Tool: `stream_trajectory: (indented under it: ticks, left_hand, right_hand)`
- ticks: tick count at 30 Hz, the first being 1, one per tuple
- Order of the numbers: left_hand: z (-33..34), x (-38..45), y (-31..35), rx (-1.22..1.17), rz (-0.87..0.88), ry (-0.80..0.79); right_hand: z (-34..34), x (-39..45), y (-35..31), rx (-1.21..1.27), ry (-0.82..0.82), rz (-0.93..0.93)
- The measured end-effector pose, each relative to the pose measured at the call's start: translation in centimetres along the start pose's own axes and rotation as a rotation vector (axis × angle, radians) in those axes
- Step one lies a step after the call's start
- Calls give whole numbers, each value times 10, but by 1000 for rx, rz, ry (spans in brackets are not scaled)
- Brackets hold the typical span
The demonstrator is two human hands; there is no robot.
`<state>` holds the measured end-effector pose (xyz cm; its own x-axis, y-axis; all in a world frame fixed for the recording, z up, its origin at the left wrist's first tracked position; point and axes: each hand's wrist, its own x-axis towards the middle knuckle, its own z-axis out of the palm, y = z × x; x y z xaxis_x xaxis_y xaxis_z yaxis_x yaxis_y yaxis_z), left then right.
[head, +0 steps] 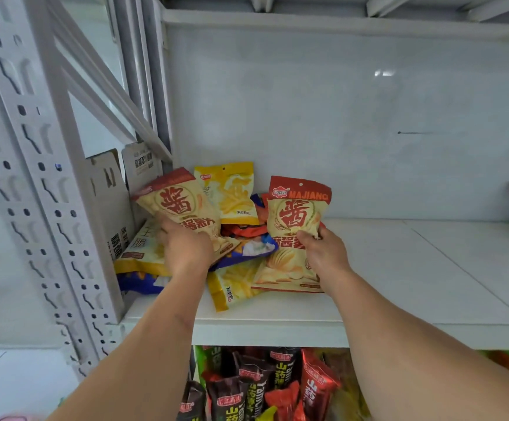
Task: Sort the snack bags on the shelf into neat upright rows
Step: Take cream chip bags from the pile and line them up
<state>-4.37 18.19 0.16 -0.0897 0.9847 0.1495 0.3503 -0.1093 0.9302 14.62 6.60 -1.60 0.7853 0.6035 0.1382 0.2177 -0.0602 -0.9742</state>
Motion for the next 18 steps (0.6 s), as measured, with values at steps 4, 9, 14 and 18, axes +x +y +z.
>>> stream_trajectory:
  ticks: [4,9,14,18]
  left_hand:
    - [-2,-21,13,-426,125,-7]
    - [12,-70,27,-583,68,-306]
    - [54,-117,23,-514,62,-563]
    - [93,-165,24,-471,43,-709]
  right_hand:
    - [-8,-6,5,92,23,35]
    - [-49,-13,12,232,76,111]
    - [-121,-24,19,197,149,98]
    - [-185,-30,34,197,229,121]
